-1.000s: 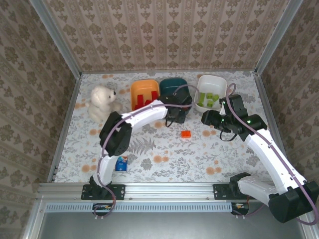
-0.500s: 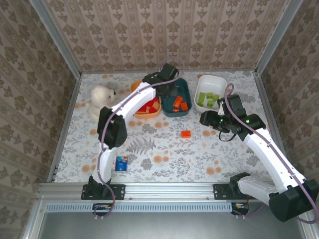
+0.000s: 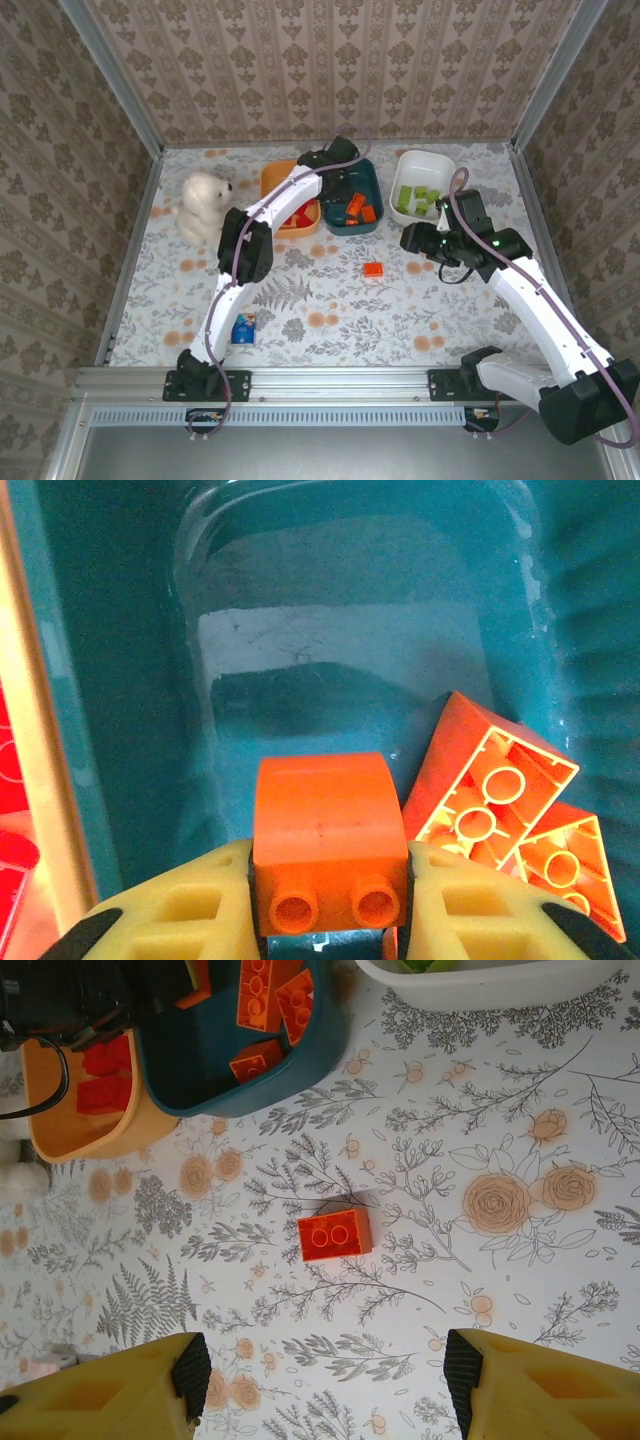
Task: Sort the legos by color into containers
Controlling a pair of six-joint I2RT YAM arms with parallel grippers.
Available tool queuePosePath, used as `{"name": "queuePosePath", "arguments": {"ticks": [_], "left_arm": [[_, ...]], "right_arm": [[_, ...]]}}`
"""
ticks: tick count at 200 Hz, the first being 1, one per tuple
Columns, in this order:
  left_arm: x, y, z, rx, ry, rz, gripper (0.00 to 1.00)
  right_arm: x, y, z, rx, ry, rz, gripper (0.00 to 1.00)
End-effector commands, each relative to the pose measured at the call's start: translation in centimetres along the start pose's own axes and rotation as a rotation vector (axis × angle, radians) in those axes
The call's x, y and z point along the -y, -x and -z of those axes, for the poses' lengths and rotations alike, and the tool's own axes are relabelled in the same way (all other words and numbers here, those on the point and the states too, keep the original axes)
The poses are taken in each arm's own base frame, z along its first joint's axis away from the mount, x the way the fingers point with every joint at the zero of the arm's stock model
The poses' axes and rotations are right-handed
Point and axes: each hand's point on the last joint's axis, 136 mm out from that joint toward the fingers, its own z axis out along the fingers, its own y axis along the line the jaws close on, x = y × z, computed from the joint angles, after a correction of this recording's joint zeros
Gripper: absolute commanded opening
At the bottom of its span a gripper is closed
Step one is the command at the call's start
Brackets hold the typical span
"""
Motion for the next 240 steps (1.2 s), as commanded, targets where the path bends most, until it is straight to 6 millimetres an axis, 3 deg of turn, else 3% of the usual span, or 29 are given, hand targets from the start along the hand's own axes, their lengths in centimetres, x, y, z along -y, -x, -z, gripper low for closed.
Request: {"name": "queuePosePath", "arguments": {"ticks": [1,41,97,138,180,203,240], "left_arm": [[0.1,-2.1,-0.6,-0.075,0.01,0.019,0.28],[1.0,-1.8,0.2,-0.056,-0.008,0.019,0.31],[0.6,-1.8,1.4,-0.066,-0.001,0.024,0.48],[1.3,0.4,6.0,0.021,-0.044,0.04,0.55],[1.1,1.1,12.8,0.124,-0.113,0.096,0.59],[-0.6,-0.8,15.8,0.157,-0.134,0.131,0.65],[-5.5,-7.4,18.1,0.147,-0.133,0.198,0.7]], "right_arm": [[-0.3,-0.2,-0.7,-0.028,0.011,0.001,0.66],[-0.7,0.1,-1.4,-0.038,0.019,0.001,0.66],[-1.2,0.4,-1.7,-0.039,0.026,0.002,0.66],[-2.4,-0.4,-2.2,-0.066,-0.001,0.117,0.66],[-2.7,-4.6,-6.2,-0.226,-0.113,0.269,0.72],[-1.6,-7.2,-9.1,-0.343,-0.206,0.286,0.79],[-0.5,-8.7,-11.9,-0.419,-0.349,0.317,0.87]]}}
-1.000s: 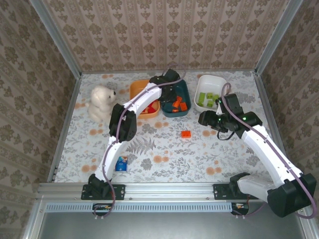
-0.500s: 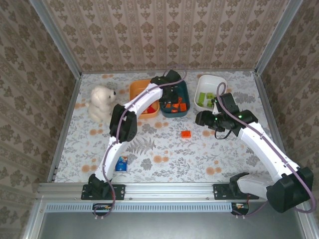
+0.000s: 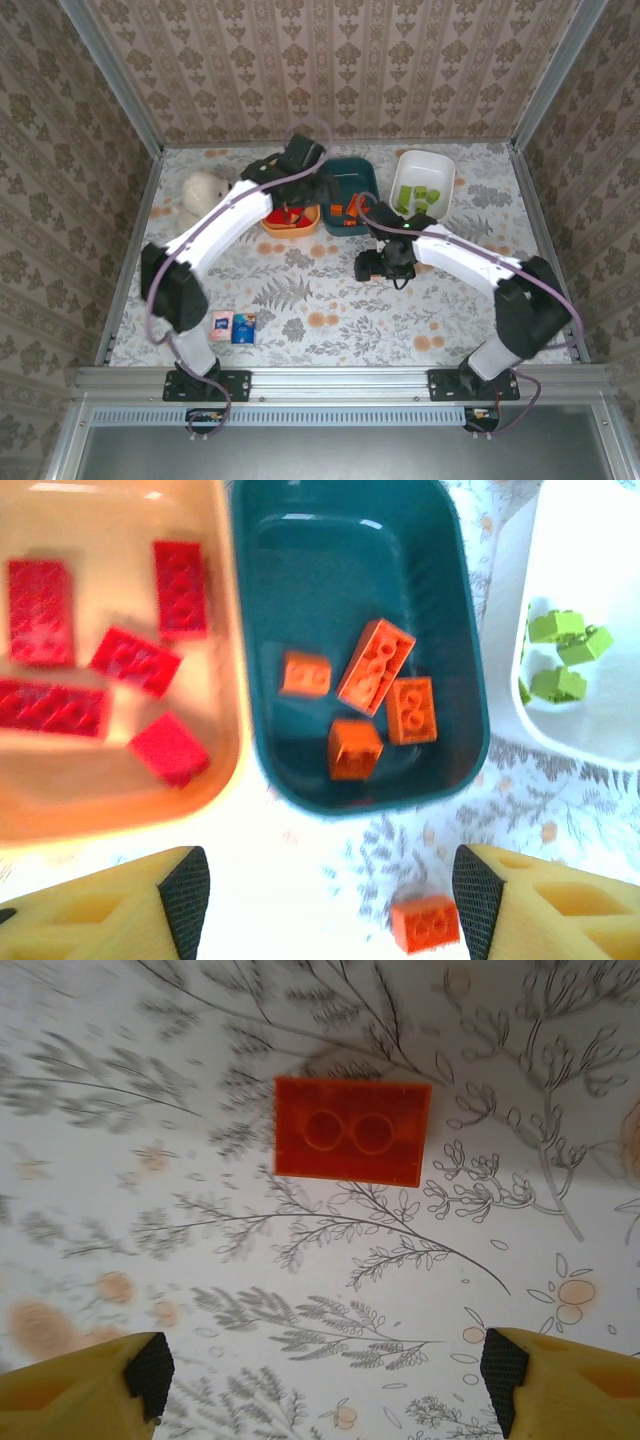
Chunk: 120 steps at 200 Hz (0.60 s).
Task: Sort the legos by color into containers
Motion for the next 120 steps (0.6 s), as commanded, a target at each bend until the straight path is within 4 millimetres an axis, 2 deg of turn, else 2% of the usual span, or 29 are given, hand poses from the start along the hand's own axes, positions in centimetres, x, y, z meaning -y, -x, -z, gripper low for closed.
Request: {"name": "queuePosePath", "arguments": {"ticks": [1,32,57,86,120], "left_arm": [[-3.1,-2.7,1.1,0.002,0.018,0.072,0.7],[-6.7,-7.6,3.9,-0.001,0.007,0.108,0.7],[-8.9,-10.0,5.8,0.024,-0.004,0.135,0.71],[-10.0,-11.4,7.5,0.062,-0.04,0.153,0.7],[-10.4,-11.6,8.8,0.117,-0.083,0.174,0.7]], "right_arm": [[0.8,0.4,-0.5,-0.019,-0.103,-0.002,0.87],[0.4,1.5,-2.7,-0.036,-0.124,-0.012,0.88],[0.2,2.5,-4.1,-0.046,-0.142,-0.021,0.83],[0.2,3.3,-5.3,-0.057,-0.164,-0.015,0.69],[0.5,3.8,-5.5,-0.054,-0.179,-0.014,0.51]]}}
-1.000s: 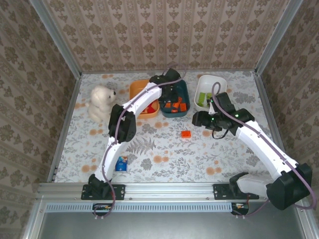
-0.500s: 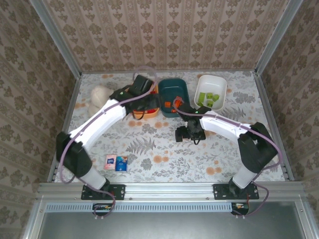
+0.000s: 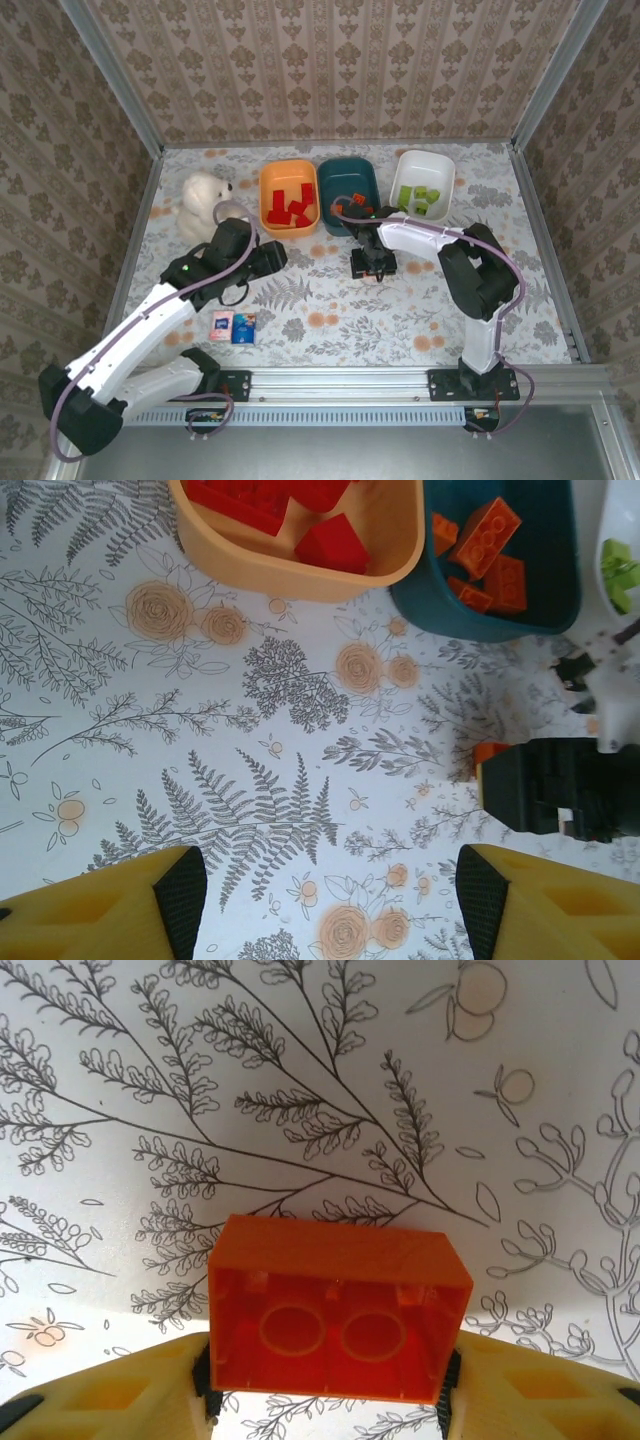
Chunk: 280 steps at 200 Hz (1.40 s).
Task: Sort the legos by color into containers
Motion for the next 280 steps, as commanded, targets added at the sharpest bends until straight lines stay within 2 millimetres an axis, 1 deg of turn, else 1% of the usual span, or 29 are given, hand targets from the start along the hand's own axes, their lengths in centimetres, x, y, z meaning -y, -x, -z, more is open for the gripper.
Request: {"name": "queuePosePath", "arguments": {"ticks": [1,12,22,38,48,60,74,87,100,113,118,126,134,153,161,174,191,203,221,232,240,244,261,263,267,280], "left_arm": [[0.0,0.2,0.5,0.043,-0.029,0.034,0.7],[0.1,0.3,0.8,0.054,-0.041,0.036,0.7],[0.2,0.4,0.9,0.058,-0.046,0.036,0.7],[0.4,0.6,0.9,0.065,-0.054,0.032,0.7],[0.6,0.8,1.1,0.071,-0.059,0.032,0.7],[1.0,1.3,1.2,0.08,-0.069,0.028,0.7],[1.6,1.8,1.2,0.089,-0.079,0.018,0.7],[2.2,2.3,1.0,0.093,-0.089,0.005,0.7],[2.8,2.7,0.7,0.089,-0.095,-0.001,0.7],[3.2,3.0,0.3,0.081,-0.096,-0.007,0.7],[3.3,3.1,0.3,0.077,-0.097,-0.008,0.7],[3.4,3.0,0.2,0.068,-0.092,-0.01,0.7],[3.4,3.0,0.1,0.063,-0.094,-0.012,0.7],[3.1,2.5,0.1,0.056,-0.098,-0.005,0.7],[3.0,2.3,0.2,0.054,-0.1,-0.004,0.7],[2.6,1.7,0.0,0.042,-0.099,-0.001,0.7],[2.3,1.1,-0.2,0.024,-0.097,-0.002,0.7],[2.3,0.9,-0.5,0.014,-0.099,-0.001,0.7],[2.7,0.7,-0.7,-0.001,-0.112,-0.009,0.7],[2.8,0.6,-0.8,-0.012,-0.111,-0.016,0.7],[2.9,0.6,-0.9,-0.02,-0.113,-0.022,0.7],[2.9,0.5,-0.9,-0.023,-0.113,-0.025,0.7],[3.0,0.4,-1.0,-0.03,-0.113,-0.031,0.7],[3.0,0.4,-1.1,-0.031,-0.112,-0.03,0.7],[3.0,0.4,-1.1,-0.031,-0.114,-0.029,0.7],[3.0,0.3,-1.1,-0.032,-0.116,-0.025,0.7]], "right_arm": [[0.5,1.0,0.2,0.026,-0.032,-0.006,0.5],[0.5,1.3,0.6,0.042,-0.027,-0.005,0.42],[0.4,1.5,1.3,0.063,-0.017,0.0,0.39],[0.1,2.1,3.0,0.109,0.002,0.005,0.35],[-0.1,2.8,4.8,0.146,0.018,0.002,0.34],[-0.4,3.8,6.9,0.193,0.041,-0.002,0.34],[-1.3,5.5,9.3,0.25,0.075,-0.003,0.34],[-2.2,7.2,10.7,0.285,0.097,0.001,0.34],[-2.7,8.6,11.1,0.286,0.09,0.0,0.34],[-2.6,9.5,11.3,0.273,0.069,-0.012,0.35],[-2.5,9.6,11.4,0.278,0.067,-0.014,0.38],[-2.4,9.6,11.6,0.29,0.07,-0.016,0.48],[-2.1,9.2,11.7,0.295,0.067,-0.022,0.55],[-0.7,6.9,11.0,0.269,0.054,-0.028,0.64],[0.0,5.4,10.6,0.249,0.048,-0.033,0.66],[1.9,2.5,9.6,0.191,0.013,-0.068,0.68],[3.9,-1.3,8.2,0.091,-0.006,-0.176,0.79],[4.3,-3.3,7.4,0.042,0.037,-0.255,0.83],[4.6,-4.1,6.9,0.057,0.063,-0.248,0.85],[5.9,-4.7,6.4,0.048,-0.003,-0.231,0.88],[6.8,-5.6,5.8,0.013,-0.039,-0.247,0.9],[7.0,-6.1,5.4,-0.006,-0.041,-0.256,0.9],[6.5,-7.5,3.6,-0.035,0.009,-0.291,0.94],[6.4,-7.5,3.4,-0.034,0.018,-0.294,0.94],[6.3,-7.6,3.1,-0.034,0.027,-0.301,0.98],[6.3,-7.6,2.5,-0.047,0.017,-0.312,1.0]]}}
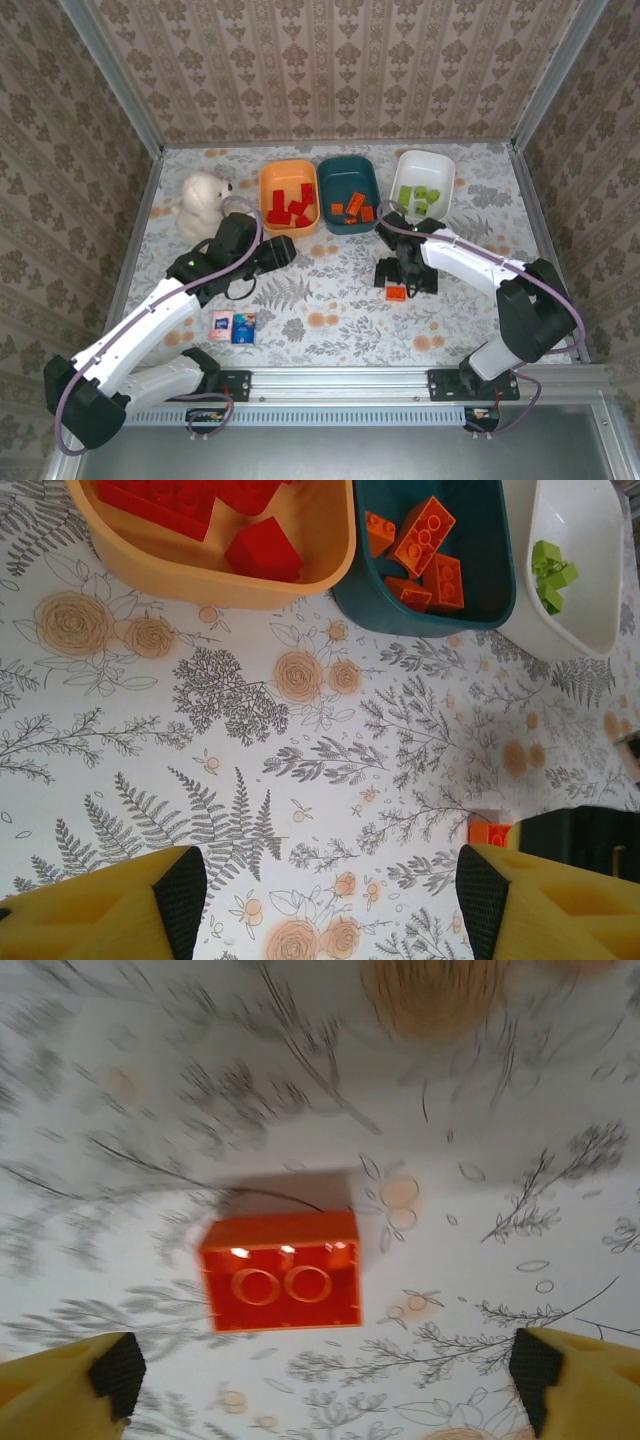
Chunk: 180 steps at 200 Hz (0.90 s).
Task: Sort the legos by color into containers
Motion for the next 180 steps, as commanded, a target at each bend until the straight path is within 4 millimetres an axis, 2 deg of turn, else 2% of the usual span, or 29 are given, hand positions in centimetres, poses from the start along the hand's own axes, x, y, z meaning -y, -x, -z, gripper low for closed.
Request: {"name": "queuePosePath", "arguments": {"ticks": [1,23,56,93,111,136,159,180], "left_arm": [[0.5,-0.1,0.1,-0.008,-0.024,-0.023,0.7],[0.6,-0.2,0.1,-0.01,-0.025,-0.026,0.7],[0.7,-0.3,0.1,-0.008,-0.024,-0.027,0.7],[0.7,-0.5,0.1,-0.006,-0.019,-0.025,0.7],[0.7,-0.5,0.0,-0.005,-0.017,-0.024,0.7],[0.9,-0.4,-0.1,-0.005,-0.021,-0.027,0.7],[1.0,-0.4,-0.4,-0.009,-0.022,-0.029,0.7],[1.4,-0.3,-0.4,-0.009,-0.032,-0.035,0.7]], "right_arm": [[-0.2,-0.7,-1.2,-0.033,0.025,-0.059,1.0],[-0.7,-0.2,-1.8,-0.033,0.022,-0.059,0.99],[-1.2,0.4,-2.7,-0.03,0.018,-0.055,0.89],[-2.1,0.8,-3.7,-0.039,0.035,-0.056,0.74],[-2.3,0.8,-4.2,-0.051,0.032,-0.051,0.7],[-2.5,0.9,-4.9,-0.058,0.031,-0.042,0.55],[-2.7,1.3,-4.6,-0.046,0.036,-0.03,0.41],[-3.5,2.5,-2.0,0.022,0.049,0.014,0.37]]}}
